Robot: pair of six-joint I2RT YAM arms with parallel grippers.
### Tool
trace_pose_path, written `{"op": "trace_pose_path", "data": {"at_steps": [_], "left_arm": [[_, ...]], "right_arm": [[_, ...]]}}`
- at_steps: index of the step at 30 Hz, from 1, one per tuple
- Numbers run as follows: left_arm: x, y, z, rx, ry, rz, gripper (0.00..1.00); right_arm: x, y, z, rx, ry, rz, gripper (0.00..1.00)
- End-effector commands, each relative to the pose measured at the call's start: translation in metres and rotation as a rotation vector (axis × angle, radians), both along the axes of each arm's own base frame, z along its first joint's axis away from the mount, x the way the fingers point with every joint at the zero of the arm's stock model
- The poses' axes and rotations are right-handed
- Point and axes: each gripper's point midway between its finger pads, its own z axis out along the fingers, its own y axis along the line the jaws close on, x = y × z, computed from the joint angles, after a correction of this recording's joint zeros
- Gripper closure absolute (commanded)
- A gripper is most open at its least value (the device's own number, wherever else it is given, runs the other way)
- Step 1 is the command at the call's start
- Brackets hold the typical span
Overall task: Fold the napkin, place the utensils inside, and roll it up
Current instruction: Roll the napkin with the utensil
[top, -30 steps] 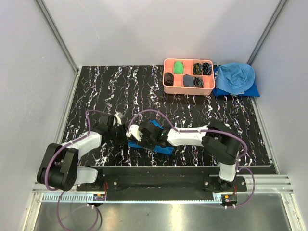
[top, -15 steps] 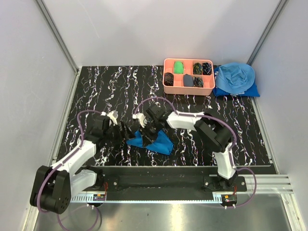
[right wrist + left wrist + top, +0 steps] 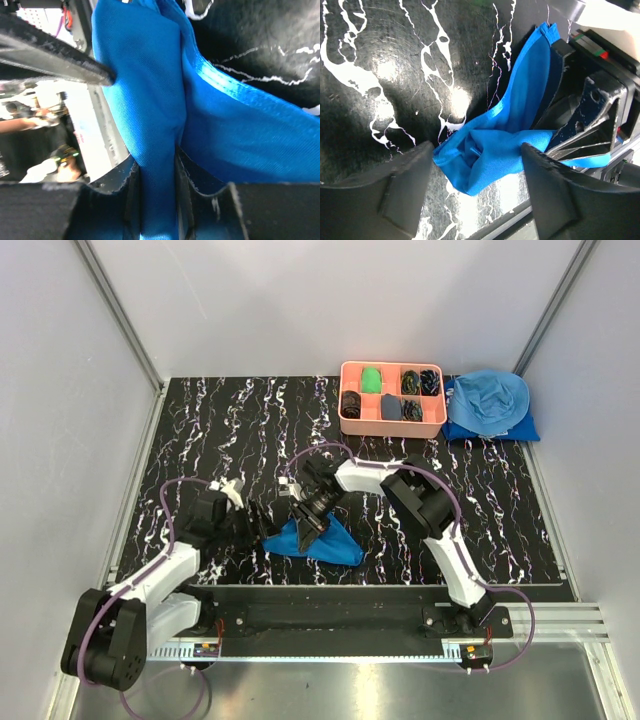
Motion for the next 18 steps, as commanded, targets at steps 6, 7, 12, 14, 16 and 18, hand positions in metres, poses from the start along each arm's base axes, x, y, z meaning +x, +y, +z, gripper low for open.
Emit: {"op": "trace_pose_path", "data": {"at_steps": [6,7,12,14,16,18], "left_arm": [[0.005,-0.015,0.003,-0.089,-0.08,-0.048,0.38],[0.005,-0.016,0.004,-0.095,-0.086,-0.05,0.39],[0.0,-0.02,-0.004,-0.119,-0.06,-0.065,0.59],[-0.002,-0.02,-0.009,-0.115,-0.036,-0.062,0.7],[-0.004,-0.018,-0.014,-0.101,-0.009,-0.055,0.86],[-0.003,-0.015,-0.015,-0.088,0.0,-0.035,0.93]], "right_arm": [[-0.002,-0.014,-0.028,-0.097,0.148,-0.012,0.68],[0.0,-0.012,-0.027,-0.092,0.151,-0.012,0.68],[0.005,-0.01,-0.03,-0.091,0.162,-0.021,0.67],[0.011,-0.009,-0.027,-0.084,0.153,-0.031,0.66],[0.015,-0.008,-0.023,-0.085,0.137,-0.038,0.61],[0.021,-0.007,-0.017,-0.088,0.103,-0.047,0.56]]}}
